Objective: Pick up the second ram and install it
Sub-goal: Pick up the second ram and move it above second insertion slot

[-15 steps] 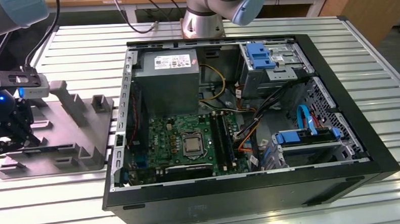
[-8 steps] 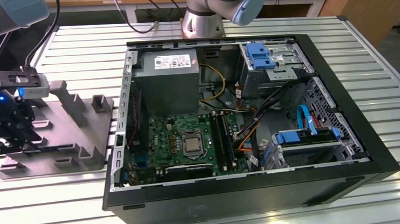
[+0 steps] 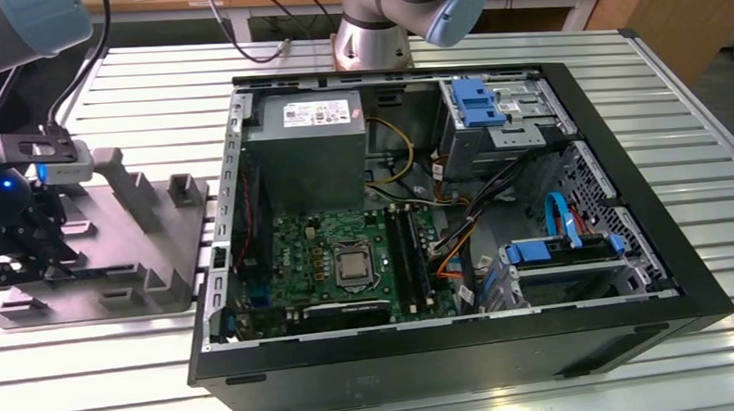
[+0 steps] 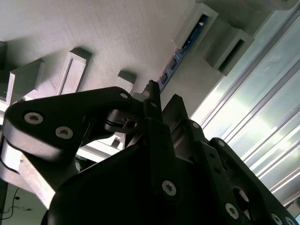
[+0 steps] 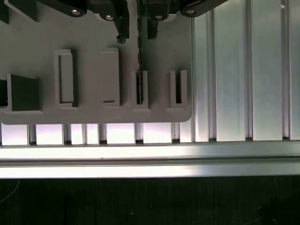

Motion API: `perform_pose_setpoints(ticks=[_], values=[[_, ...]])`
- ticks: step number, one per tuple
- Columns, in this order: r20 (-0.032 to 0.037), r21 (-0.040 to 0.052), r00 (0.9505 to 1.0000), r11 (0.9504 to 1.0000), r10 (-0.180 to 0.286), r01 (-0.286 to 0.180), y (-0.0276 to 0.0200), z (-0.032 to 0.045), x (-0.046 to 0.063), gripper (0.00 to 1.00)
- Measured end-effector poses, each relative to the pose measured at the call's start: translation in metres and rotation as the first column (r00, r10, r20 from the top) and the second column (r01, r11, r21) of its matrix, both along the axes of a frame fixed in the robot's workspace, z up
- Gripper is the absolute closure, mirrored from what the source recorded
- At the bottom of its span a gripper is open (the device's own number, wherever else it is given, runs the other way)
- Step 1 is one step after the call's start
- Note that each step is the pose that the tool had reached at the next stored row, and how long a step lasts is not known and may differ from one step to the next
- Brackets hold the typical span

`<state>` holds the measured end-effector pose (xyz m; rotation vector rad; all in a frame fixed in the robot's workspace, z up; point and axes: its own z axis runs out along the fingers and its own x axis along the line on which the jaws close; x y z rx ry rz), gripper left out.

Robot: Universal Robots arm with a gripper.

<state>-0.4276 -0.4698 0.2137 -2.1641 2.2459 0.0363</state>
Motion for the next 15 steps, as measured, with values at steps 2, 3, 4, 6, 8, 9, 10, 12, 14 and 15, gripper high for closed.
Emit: perform_pose_setpoints(ticks=[2,3,4,6,8,9,10,12,14,15], values=[[-0.0001,-0.0001,1.0000,1.0000,0.002,-0.002,0.0000,-0.0006,-0.0001,0.71],[0.0000,0.0000,1.0000,1.0000,0.002,-0.002,0.0000,-0.0006,-0.0001,0.71],[0.0000,0.0000,1.0000,1.0000,0.002,-0.002,0.0000,-0.0007,-0.0001,0.71],[0.0004,0.0003,1.0000,1.0000,0.003,-0.003,0.0001,-0.0017,-0.0001,0.71],[0.0002,0.0001,1.0000,1.0000,0.005,-0.005,0.0000,-0.0031,-0.0001,0.71],[0.0001,0.0001,1.0000,1.0000,0.006,-0.006,0.0000,-0.0037,-0.0001,0.71],[0.0000,0.0000,1.0000,1.0000,0.008,-0.008,0.0000,-0.0042,-0.0002,0.71],[0.0000,0.0000,0.9999,0.9999,0.012,-0.012,0.0000,-0.0049,-0.0005,0.71],[0.0002,0.0001,0.9999,0.9999,0.014,-0.014,0.0001,-0.0064,-0.0011,0.71],[0.0002,0.0000,0.9999,0.9999,0.014,-0.014,0.0005,-0.0072,-0.0016,0.71]])
